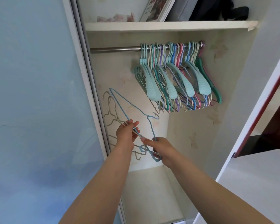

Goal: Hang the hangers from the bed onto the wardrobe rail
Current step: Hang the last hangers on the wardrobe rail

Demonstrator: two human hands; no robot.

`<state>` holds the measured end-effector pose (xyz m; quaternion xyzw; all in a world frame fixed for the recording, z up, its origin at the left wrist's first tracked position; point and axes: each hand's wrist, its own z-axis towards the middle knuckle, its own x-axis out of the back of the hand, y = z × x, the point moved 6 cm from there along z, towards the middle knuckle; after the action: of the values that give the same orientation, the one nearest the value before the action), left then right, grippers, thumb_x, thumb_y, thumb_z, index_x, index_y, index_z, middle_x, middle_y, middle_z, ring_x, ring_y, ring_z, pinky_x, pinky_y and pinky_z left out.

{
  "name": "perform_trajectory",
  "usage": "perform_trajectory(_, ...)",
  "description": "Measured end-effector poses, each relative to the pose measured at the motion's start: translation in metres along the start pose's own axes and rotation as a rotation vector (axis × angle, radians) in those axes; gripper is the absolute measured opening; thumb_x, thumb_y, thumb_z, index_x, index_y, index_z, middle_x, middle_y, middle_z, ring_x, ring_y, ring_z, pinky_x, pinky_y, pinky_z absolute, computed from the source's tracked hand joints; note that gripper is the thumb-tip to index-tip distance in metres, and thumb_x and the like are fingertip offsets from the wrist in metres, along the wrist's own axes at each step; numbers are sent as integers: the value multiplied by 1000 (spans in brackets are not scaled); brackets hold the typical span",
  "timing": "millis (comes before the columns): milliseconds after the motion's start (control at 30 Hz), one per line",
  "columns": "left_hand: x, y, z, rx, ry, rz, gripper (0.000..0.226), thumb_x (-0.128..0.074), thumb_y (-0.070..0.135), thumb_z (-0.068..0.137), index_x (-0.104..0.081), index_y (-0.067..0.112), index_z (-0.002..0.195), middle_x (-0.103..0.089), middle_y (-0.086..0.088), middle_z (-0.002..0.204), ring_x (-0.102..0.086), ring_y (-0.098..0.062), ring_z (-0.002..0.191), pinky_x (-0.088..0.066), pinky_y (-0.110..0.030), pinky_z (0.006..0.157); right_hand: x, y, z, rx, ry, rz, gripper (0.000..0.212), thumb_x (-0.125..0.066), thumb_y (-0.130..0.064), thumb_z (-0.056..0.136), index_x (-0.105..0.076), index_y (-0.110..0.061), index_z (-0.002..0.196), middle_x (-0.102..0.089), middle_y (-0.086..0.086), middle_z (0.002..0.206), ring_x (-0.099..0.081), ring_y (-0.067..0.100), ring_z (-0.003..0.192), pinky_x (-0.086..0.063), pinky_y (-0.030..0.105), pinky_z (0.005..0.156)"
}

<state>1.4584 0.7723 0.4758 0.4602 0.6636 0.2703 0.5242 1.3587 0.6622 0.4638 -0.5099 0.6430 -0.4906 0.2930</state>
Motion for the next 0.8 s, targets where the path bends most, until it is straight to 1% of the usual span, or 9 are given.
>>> perform_trajectory(67,4,-7,1,41,20,-32,14,-46,6,98,-58,12,97,-65,-5,82,-54,-15,63,-48,-24,57,8,4,2,-24,51,180,31,-68,-38,85,-50,-13,83,-37,1,65,-35,14,57,-38,25,55)
perform_trajectory(133,6,-16,1,84,16,-64,16,-46,8,99,-60,11,92,-60,-6,79,-52,-17,63,-47,-25,56,11,9,2,-87,28,468,12,-61,-18,91,-56,-8,95,-33,-1,56,-30,12,45,-33,24,49)
perform_trajectory(200,7,-23,0,109,-9,-92,17,-46,10,99,-59,10,89,-58,-7,78,-53,-18,63,-47,-26,57,13,12,2,-136,2,668,13,-58,-8,91,-61,-5,104,-29,-2,53,-24,10,39,-29,21,42)
perform_trajectory(300,8,-27,-1,122,-33,-74,15,-47,11,100,-60,9,91,-61,-8,81,-56,-19,66,-50,-29,60,14,17,1,-184,-61,821,20,-55,-6,93,-63,-6,111,-27,-4,53,-21,6,38,-23,12,33)
perform_trajectory(467,10,-31,-2,152,-35,-26,14,-48,10,99,-60,10,91,-62,-8,83,-57,-19,70,-52,-31,63,21,19,-7,-198,-105,771,14,-52,-4,92,-60,0,103,-37,-2,56,-32,5,40,-22,11,31)
perform_trajectory(600,16,-34,5,128,-43,87,17,-47,8,99,-60,15,89,-63,-4,84,-57,-16,68,-48,-28,60,30,25,-14,-130,20,591,13,-48,-5,96,-60,-3,101,-45,5,59,-45,12,41,-37,17,35)
perform_trajectory(633,16,-36,6,128,-37,112,17,-48,10,99,-61,16,90,-62,-3,82,-54,-15,66,-47,-27,59,30,28,-15,-117,51,547,16,-44,-7,98,-58,-5,102,-42,3,58,-43,12,40,-37,17,35)
perform_trajectory(700,15,-40,7,141,-22,152,13,-49,14,98,-61,16,92,-57,-3,77,-44,-14,59,-40,-25,54,25,35,-15,-120,101,525,19,-36,-8,100,-55,-8,100,-33,-1,54,-30,9,35,-26,16,33)
perform_trajectory(800,15,-56,6,164,24,228,13,-46,17,98,-55,15,89,-42,-3,71,-31,-13,52,-29,-24,47,15,50,-14,-198,148,674,20,-34,-7,99,-53,-8,92,-27,-2,52,-20,6,32,-15,15,29)
